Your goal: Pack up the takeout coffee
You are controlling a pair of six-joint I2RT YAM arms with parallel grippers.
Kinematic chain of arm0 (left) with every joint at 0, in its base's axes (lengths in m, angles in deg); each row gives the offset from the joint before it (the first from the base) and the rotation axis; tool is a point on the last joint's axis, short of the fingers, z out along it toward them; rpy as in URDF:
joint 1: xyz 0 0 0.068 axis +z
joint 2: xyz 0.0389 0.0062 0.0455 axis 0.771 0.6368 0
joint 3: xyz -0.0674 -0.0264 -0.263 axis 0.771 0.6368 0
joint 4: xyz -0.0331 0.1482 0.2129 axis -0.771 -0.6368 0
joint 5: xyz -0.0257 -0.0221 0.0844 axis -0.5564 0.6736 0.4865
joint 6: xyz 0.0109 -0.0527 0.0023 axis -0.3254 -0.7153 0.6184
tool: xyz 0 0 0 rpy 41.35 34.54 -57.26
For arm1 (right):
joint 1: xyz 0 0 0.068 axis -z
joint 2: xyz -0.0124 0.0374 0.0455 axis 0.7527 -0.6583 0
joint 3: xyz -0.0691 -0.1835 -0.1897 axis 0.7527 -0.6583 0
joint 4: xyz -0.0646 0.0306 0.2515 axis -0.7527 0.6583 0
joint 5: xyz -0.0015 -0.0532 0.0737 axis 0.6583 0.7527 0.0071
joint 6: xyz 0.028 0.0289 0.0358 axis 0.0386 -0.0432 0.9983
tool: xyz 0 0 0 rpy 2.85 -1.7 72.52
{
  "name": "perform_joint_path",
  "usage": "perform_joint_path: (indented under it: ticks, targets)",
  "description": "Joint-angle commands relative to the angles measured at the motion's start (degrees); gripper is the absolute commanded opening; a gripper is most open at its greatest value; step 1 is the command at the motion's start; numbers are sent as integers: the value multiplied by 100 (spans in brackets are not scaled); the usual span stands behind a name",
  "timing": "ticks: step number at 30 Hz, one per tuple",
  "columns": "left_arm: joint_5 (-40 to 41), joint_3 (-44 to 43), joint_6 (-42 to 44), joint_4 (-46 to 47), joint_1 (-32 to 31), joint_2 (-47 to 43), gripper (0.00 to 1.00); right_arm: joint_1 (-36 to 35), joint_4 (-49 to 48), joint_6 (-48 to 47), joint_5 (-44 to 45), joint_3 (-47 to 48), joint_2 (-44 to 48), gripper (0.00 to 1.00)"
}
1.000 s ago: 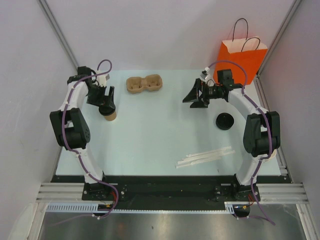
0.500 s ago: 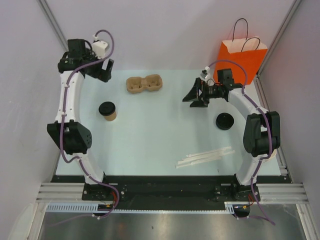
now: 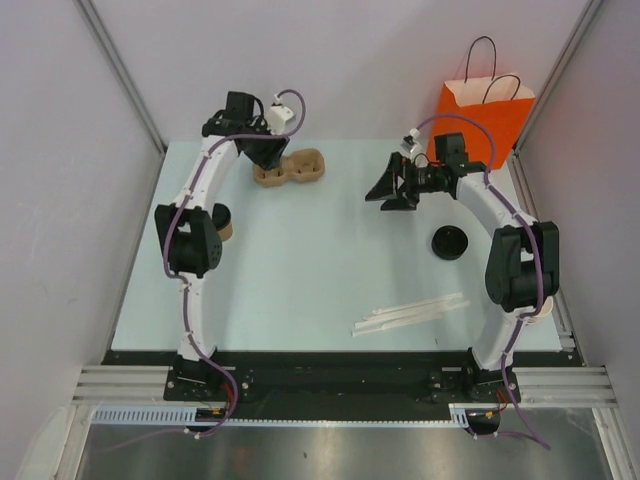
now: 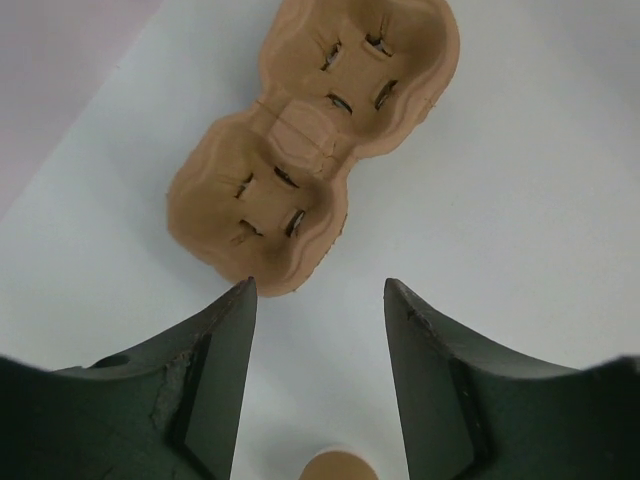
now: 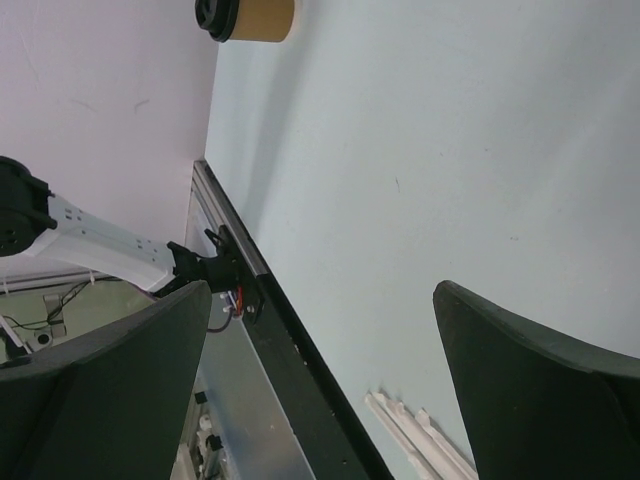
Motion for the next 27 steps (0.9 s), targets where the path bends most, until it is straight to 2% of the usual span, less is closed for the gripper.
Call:
perform_joint_path:
  ticks: [1,7,11,27]
  targets:
    - [-271,-265,-629,546,26,261,58,-10,3,-84,-16,216,-134,99]
    - [-359,-274,-1323,1099,26,745,58,-63,-6,-75,-7,199,-248,100]
    - [-351,-274,-1622,1293,26,965,53,-80,-23,-66,-16,207,-283,100]
    - [-316,-283,-1755,1372,35,1316,44,-72,-59,-22,-103,207,-477,100]
